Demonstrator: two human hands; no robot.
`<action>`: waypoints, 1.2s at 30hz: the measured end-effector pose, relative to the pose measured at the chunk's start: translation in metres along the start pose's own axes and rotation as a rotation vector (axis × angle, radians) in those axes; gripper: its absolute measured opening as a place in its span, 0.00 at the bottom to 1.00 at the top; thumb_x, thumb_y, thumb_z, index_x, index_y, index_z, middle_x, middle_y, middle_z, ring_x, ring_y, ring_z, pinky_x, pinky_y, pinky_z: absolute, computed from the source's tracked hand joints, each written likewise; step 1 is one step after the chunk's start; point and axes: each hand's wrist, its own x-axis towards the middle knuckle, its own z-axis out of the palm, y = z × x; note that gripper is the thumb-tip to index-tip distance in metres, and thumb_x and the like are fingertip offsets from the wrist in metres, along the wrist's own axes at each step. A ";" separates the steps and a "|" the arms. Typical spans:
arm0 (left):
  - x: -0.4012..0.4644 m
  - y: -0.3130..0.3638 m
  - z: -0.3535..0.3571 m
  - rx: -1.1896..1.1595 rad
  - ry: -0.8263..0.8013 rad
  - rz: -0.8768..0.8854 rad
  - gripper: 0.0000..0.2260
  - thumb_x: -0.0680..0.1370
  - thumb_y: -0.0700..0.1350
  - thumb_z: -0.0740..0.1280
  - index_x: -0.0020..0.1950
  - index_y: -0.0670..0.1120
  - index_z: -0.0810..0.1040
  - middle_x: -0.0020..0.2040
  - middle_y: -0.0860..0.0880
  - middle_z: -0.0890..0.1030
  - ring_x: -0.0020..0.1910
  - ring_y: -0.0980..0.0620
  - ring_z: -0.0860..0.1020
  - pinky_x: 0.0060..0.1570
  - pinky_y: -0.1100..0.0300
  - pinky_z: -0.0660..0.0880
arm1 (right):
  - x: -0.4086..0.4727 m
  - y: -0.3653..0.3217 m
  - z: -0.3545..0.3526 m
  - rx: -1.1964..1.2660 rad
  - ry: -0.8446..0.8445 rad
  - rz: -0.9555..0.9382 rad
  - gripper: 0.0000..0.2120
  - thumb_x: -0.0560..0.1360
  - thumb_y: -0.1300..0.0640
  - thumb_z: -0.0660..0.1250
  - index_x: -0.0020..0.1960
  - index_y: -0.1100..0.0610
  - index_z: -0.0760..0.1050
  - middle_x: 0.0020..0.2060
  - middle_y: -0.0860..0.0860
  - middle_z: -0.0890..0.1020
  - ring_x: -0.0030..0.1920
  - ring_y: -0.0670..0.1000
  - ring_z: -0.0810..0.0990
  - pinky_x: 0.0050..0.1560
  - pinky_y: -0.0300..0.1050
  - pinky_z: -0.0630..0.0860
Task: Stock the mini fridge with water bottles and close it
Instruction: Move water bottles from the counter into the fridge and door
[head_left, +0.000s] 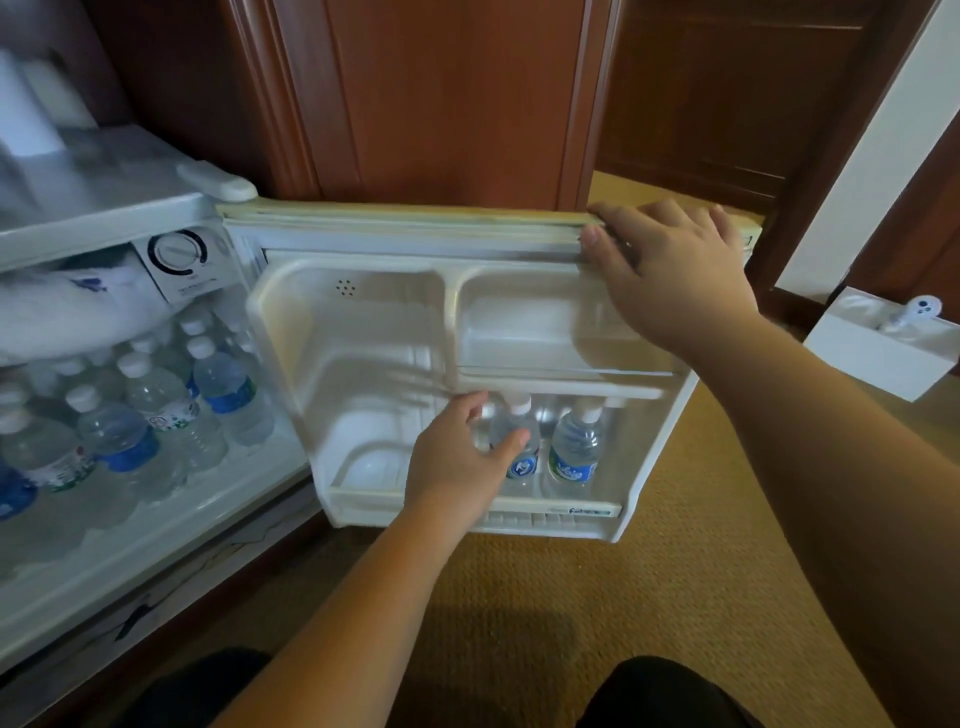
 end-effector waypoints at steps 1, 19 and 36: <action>-0.008 0.003 -0.012 0.009 -0.010 0.017 0.23 0.75 0.58 0.75 0.69 0.58 0.76 0.65 0.61 0.79 0.65 0.62 0.76 0.62 0.63 0.73 | -0.003 0.000 -0.001 -0.005 -0.010 0.004 0.29 0.83 0.32 0.42 0.77 0.40 0.65 0.68 0.51 0.76 0.72 0.60 0.70 0.78 0.65 0.50; -0.068 0.304 -0.341 0.329 0.456 -0.020 0.17 0.76 0.63 0.68 0.61 0.58 0.80 0.55 0.60 0.82 0.53 0.60 0.79 0.49 0.71 0.71 | 0.066 -0.176 -0.270 0.326 -0.075 -0.184 0.28 0.82 0.40 0.59 0.80 0.46 0.63 0.80 0.52 0.65 0.81 0.59 0.58 0.76 0.65 0.59; 0.039 0.446 -0.604 0.479 0.522 -0.362 0.22 0.74 0.70 0.67 0.62 0.60 0.75 0.51 0.60 0.83 0.51 0.56 0.80 0.48 0.59 0.74 | 0.344 -0.401 -0.419 0.403 -0.281 -0.407 0.31 0.81 0.44 0.64 0.80 0.44 0.56 0.78 0.51 0.65 0.75 0.57 0.65 0.71 0.57 0.72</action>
